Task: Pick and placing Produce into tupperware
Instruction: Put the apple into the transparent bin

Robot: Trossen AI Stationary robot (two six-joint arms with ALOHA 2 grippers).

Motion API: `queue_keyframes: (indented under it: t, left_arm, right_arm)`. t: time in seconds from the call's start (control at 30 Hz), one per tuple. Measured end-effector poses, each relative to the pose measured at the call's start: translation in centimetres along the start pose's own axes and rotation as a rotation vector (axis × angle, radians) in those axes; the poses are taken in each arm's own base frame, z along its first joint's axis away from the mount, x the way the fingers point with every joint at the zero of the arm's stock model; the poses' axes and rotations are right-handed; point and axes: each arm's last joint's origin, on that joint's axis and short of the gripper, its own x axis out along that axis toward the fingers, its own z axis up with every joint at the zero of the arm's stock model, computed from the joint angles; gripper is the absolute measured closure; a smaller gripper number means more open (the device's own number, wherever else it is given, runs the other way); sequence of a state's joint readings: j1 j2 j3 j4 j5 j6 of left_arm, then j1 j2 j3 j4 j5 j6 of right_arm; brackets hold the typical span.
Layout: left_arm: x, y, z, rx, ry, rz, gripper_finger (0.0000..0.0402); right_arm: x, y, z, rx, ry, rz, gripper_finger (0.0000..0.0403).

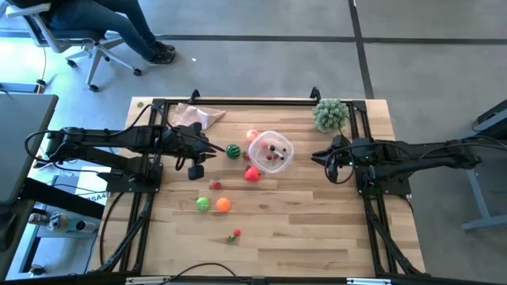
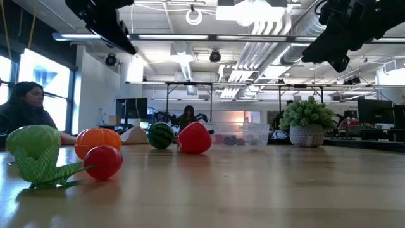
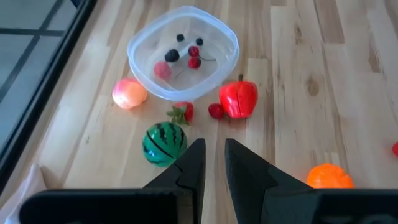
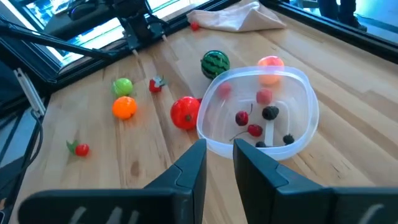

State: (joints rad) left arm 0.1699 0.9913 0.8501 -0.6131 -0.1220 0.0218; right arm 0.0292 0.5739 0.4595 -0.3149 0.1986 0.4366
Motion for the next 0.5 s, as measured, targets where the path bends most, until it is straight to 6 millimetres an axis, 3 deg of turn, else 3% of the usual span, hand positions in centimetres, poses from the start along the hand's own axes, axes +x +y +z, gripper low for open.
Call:
queue_keyframes:
  t: [0.5]
  left_arm:
    - [0.0, 0.01, 0.14, -0.002, -0.014, 0.003, 0.035]
  right_arm:
    - [0.0, -0.25, 0.1, -0.079, -0.034, -0.084, 0.0332]
